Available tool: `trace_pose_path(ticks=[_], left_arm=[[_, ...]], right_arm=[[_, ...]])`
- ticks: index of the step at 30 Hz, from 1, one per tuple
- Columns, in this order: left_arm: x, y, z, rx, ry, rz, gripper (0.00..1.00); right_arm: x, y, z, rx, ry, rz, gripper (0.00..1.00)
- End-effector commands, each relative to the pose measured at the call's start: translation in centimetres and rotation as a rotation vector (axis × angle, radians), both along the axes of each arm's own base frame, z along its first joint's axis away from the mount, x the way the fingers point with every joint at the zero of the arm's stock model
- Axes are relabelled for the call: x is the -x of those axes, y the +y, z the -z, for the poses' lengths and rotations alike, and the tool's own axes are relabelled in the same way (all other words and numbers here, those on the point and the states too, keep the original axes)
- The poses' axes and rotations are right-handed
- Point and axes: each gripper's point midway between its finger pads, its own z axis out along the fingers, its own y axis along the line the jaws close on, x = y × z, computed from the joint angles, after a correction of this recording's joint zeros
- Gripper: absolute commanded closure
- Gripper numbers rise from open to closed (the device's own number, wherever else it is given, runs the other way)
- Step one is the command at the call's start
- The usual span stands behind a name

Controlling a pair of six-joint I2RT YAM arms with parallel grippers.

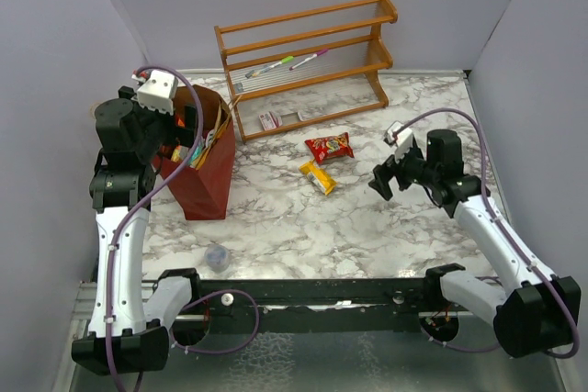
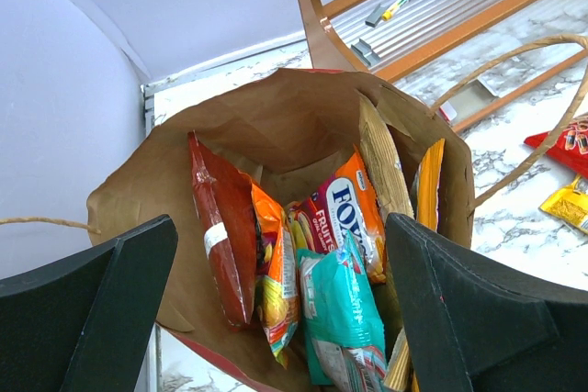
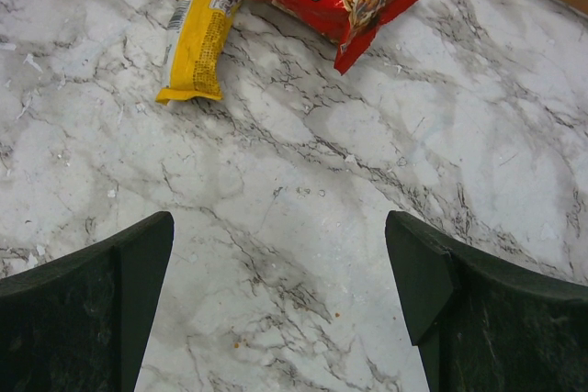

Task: Place the snacks into the paper bag
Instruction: Pick up the snack from the center of the board.

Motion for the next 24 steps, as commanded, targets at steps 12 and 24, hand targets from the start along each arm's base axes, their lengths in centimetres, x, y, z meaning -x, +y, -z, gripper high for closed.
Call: trace_pose_path(ticks=[12, 24], left_arm=[[-0.2, 0.8, -0.3, 0.026, -0.021, -0.054, 0.01], [-1.1, -0.6, 0.9, 0.041, 0.037, 0.028, 0.01]], right_arm=[[-6.5, 2.9, -0.7, -0.030, 0.039, -0.111, 0.06], [-10.4, 4.8, 5.3, 0.016, 0.162, -0.131, 0.12]])
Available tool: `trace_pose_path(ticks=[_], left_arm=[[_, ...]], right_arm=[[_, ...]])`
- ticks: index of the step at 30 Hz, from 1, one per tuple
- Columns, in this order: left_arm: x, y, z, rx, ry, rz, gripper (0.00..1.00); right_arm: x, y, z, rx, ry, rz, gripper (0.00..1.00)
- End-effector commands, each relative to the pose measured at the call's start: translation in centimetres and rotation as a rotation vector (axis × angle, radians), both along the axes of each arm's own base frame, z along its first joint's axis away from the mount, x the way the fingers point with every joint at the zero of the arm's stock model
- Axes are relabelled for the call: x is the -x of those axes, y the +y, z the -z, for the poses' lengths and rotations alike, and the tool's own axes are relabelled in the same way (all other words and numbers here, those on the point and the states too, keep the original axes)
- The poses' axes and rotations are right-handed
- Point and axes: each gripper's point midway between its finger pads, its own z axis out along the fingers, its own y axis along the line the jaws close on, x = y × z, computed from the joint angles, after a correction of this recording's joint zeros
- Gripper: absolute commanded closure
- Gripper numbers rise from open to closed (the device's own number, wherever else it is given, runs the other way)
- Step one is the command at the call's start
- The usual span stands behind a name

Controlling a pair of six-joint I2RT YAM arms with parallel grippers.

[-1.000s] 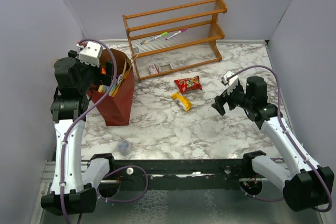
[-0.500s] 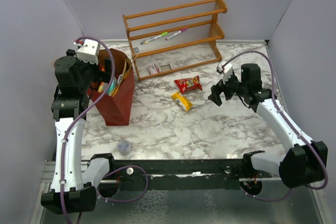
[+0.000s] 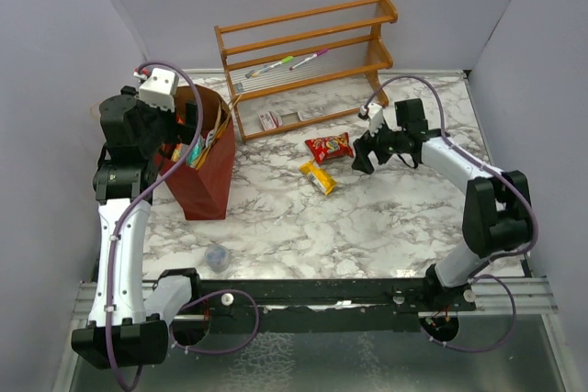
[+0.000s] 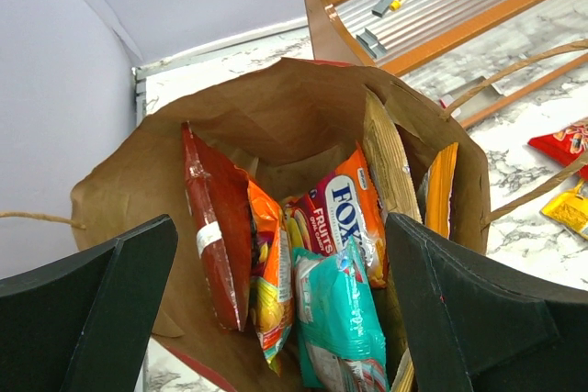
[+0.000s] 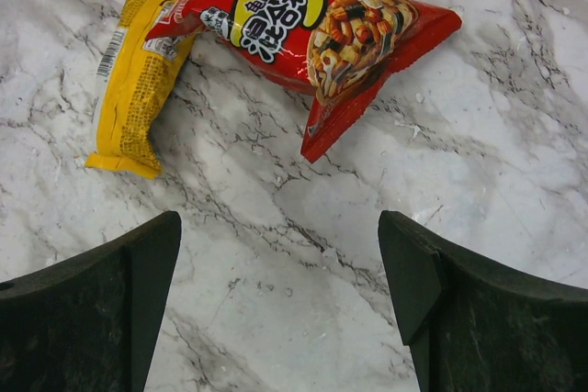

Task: Place the snacks into the paper bag
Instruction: Pick up the snack from the center of the board.

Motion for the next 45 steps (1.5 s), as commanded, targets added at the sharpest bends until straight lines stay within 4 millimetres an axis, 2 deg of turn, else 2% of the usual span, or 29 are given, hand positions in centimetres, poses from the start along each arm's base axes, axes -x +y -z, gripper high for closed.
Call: trace_pose_path(ticks=[1, 9, 24, 32, 35, 39, 41, 45], left_arm=[[-0.3, -1.0, 0.0, 0.020, 0.012, 0.057, 0.01], [-0.4, -1.6, -0.1, 0.023, 0.022, 0.090, 0.01], [-0.3, -2.1, 0.1, 0.019, 0.018, 0.114, 0.01], [0.0, -2.0, -0.4, 0.013, 0.001, 0.112, 0.01], [0.0, -2.5, -0.8, 0.027, -0.011, 0.137, 0.01], [0.4, -4.3, -1.0, 0.057, -0.020, 0.231, 0.01], [0.7, -4.9, -1.7, 0.063, -0.034, 0.265, 0.02], [1.6, -5.9, -3.8, 0.070, -0.072, 0.322, 0.09]], right_arm=[[-2.5, 1.5, 0.2, 0.002, -0.043, -0.035, 0.13], [-4.6, 2.6, 2.8, 0.034, 0.010, -0.034, 0.27], [-6.4, 3.4, 5.0, 0.072, 0.012, -0.017, 0.47], [-6.9, 3.6, 4.9, 0.090, -0.014, 0.002, 0.65], [-7.2, 3.5, 4.9, 0.098, -0.020, 0.016, 0.76], [-7.3, 3.2, 4.8, 0.109, -0.023, 0.036, 0.93], [-7.2, 3.2, 4.1, 0.106, -0.033, 0.039, 0.98], [-6.7, 3.2, 1.5, 0.084, -0.081, 0.035, 0.99]])
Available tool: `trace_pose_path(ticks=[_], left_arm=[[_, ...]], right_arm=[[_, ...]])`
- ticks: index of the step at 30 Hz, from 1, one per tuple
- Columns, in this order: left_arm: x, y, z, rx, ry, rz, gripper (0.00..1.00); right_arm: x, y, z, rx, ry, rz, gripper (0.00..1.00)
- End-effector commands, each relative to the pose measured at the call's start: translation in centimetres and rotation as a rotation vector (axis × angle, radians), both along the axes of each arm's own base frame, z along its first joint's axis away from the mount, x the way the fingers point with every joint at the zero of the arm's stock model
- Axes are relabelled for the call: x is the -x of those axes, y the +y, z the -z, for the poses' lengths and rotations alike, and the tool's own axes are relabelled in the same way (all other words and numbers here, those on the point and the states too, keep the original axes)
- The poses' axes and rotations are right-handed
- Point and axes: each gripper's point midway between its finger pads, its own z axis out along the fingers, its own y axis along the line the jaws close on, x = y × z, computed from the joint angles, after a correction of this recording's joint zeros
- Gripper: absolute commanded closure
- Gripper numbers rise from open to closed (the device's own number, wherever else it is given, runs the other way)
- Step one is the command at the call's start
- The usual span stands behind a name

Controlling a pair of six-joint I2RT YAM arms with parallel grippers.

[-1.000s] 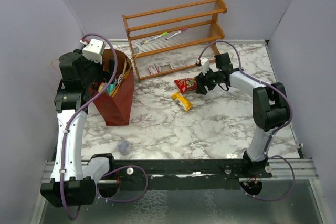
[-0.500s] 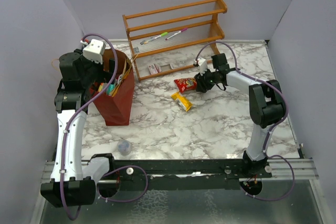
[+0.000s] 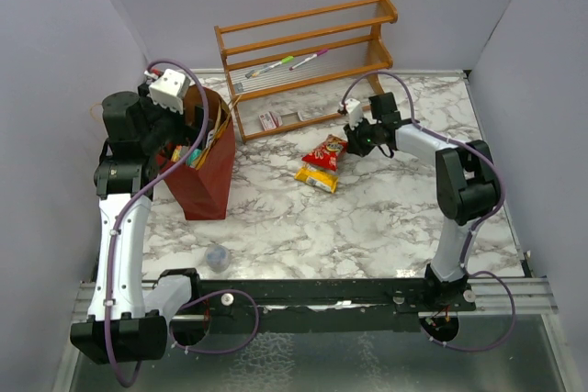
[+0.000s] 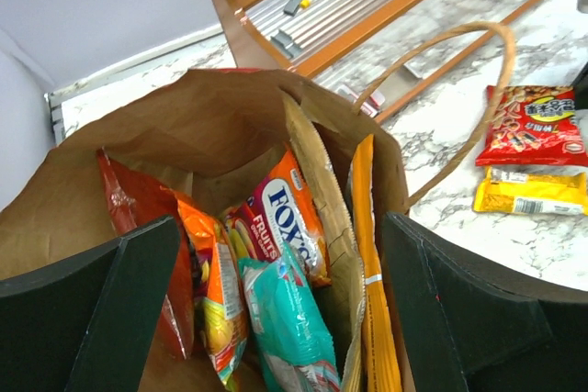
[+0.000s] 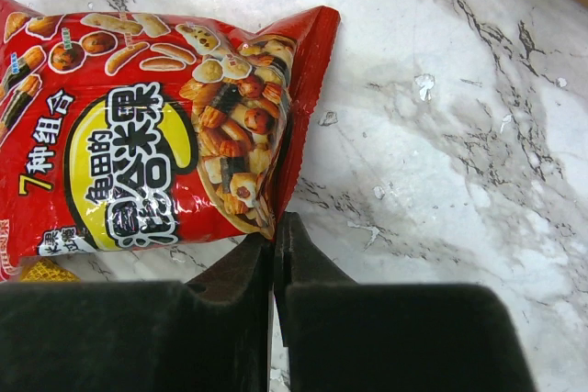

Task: Place the snacks into the paper bag
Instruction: Pick up the snack from the center of the board, then place the snack in the paper bag.

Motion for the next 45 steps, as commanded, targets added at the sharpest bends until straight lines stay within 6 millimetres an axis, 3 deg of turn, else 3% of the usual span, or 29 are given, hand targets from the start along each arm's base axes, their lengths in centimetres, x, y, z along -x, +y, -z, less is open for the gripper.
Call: trace_pose_path(ticks=[1, 5, 12, 20, 28, 33, 40, 45], left_arm=[[1.7, -2.4, -4.9, 0.031, -0.113, 0.129, 0.10], [2.2, -3.4, -6.7, 0.033, -0.118, 0.166, 0.12], [2.6, -5.8, -8.1, 0.003, -0.105, 0.264, 0.12], [3.0, -13.2, -8.0, -0.002, -0.047, 0.479, 0.12], [4.2, -21.9, -6.1, -0.002, 0.043, 0.720, 0.11], [5.7, -26.3, -3.5, 0.065, 0.108, 0.875, 0.10], [6.5, -30.3, -3.3, 0.253, 0.184, 0.975, 0.05], [6.0, -31.6, -2.0, 0.349, 0.286, 0.960, 0.05]], right_arm=[[-0.6, 0.3, -4.9, -0.030, -0.117, 0.007, 0.99], [0.3, 0.3, -8.4, -0.058, -0.171, -0.008, 0.99], [3.0, -0.1, -14.2, -0.088, -0.287, -0.055, 0.99], [7.5, 0.5, -19.5, -0.186, -0.412, -0.167, 0.99], [12.3, 1.8, -22.8, -0.299, -0.515, -0.336, 0.99], [14.2, 1.2, -24.1, -0.309, -0.604, -0.344, 0.99], [15.8, -0.2, -24.6, -0.287, -0.739, -0.312, 0.99], [15.9, -0.2, -24.8, -0.291, -0.735, -0.308, 0.99]])
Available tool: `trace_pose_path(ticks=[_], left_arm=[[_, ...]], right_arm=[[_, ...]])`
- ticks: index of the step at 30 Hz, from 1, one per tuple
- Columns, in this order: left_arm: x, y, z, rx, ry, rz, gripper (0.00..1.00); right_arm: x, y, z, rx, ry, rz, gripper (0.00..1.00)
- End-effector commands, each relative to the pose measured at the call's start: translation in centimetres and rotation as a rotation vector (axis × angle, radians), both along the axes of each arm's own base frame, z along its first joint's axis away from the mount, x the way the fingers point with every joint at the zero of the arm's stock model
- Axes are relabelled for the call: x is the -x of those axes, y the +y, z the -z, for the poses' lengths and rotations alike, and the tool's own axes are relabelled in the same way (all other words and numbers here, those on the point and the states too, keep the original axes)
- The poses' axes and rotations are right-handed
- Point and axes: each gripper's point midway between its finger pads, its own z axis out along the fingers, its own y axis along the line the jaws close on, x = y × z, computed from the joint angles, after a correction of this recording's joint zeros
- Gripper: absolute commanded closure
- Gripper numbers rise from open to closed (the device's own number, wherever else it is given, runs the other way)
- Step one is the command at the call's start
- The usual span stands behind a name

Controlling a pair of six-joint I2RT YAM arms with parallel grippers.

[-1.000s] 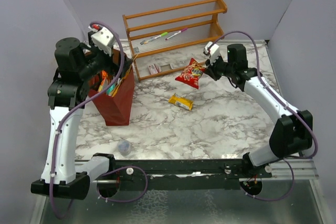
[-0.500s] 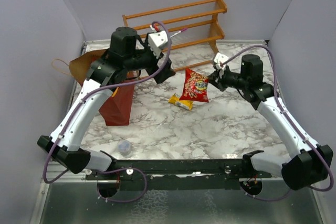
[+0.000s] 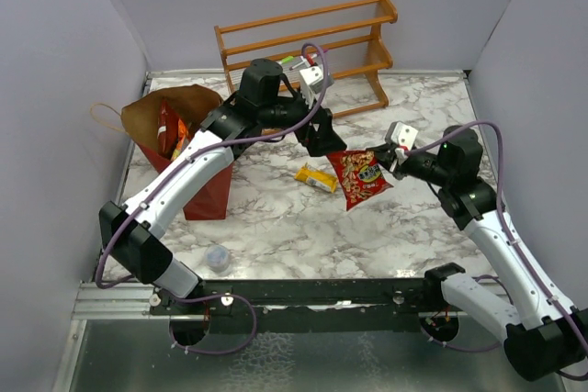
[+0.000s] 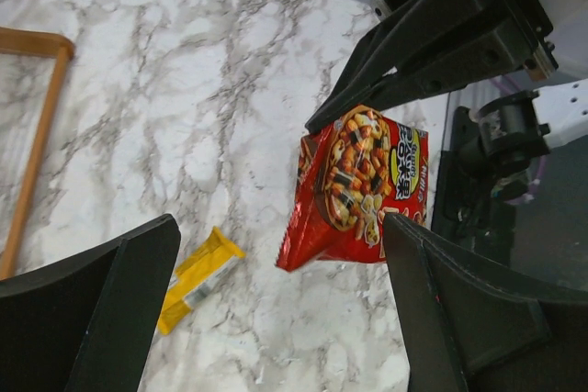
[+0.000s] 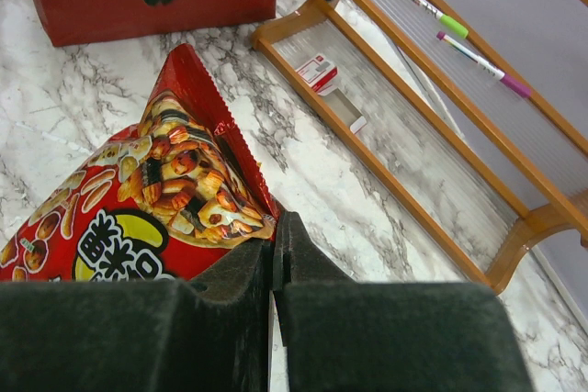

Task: Place the snacks into the paper bag
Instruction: Place the snack in the paper bag.

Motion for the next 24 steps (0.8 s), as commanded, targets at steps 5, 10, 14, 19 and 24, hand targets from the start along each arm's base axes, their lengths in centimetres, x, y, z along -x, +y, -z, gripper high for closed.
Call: trace_pose_path(ticks=[5, 10, 14, 19, 24], left_arm=[[0.3, -1.9, 0.6, 0.106, 0.168, 0.010, 0.04], [1.2, -2.2, 1.8, 0.123, 0.207, 0.062, 0.01], [2.3, -2.2, 2.8, 0.135, 0.248, 0.116, 0.01], [3.4, -2.1, 4.0, 0.134, 0.289, 0.157, 0.08], [4.3, -2.1, 3.8, 0.159, 0.315, 0.202, 0.23]], right_arm=[[-0.5, 0.3, -1.5, -0.041, -0.035, 0.010, 0.99], [-0.3, 0.6, -1.4, -0.057, -0.012, 0.000, 0.99], [-0.1, 0.9, -1.4, -0.070, 0.003, -0.022, 0.99], [0.2, 1.1, -1.4, -0.077, 0.012, -0.042, 0.99], [0.4, 1.2, -1.4, -0.078, 0.010, -0.050, 0.99]])
